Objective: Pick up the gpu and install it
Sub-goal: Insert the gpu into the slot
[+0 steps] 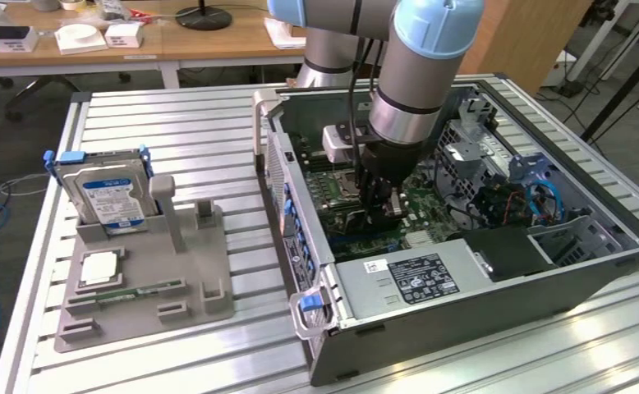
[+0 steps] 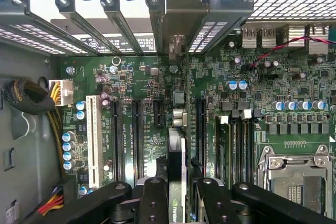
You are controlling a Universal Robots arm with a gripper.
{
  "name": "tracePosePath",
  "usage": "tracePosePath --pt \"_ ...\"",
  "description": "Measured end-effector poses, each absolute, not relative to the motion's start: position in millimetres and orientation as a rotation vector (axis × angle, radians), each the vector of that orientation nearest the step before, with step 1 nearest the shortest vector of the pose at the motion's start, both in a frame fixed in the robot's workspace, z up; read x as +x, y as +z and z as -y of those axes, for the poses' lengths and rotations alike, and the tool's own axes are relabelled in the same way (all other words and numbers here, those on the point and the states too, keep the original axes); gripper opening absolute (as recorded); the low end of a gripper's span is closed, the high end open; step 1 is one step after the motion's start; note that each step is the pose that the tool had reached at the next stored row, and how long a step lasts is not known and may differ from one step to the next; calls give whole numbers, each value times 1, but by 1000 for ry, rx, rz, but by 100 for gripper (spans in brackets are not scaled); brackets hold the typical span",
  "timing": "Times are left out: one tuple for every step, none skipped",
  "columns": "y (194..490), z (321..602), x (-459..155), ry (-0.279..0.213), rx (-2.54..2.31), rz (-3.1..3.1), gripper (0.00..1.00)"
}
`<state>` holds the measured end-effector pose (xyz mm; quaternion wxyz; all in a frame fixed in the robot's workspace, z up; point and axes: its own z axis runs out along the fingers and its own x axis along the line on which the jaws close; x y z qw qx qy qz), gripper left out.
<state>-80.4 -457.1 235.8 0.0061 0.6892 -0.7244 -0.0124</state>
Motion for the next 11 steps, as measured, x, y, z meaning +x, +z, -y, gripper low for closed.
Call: tracePosePath --pt "236 457 -80 -39 2157 2267 26" --pt "236 457 -80 -39 2157 2267 26" --pt "236 457 -80 -39 2157 2267 26" --pt "236 457 -80 -39 2157 2267 26" --pt "236 457 -80 -39 2157 2267 26" --pt "236 457 -80 -39 2157 2267 26" --pt "236 457 -80 -39 2157 2267 26" --pt "236 457 -80 -39 2157 2267 26" --pt "236 457 -80 -39 2157 2267 26" --pt "236 457 -80 -38 2157 2267 26" --pt "235 457 -80 -38 2157 2266 26"
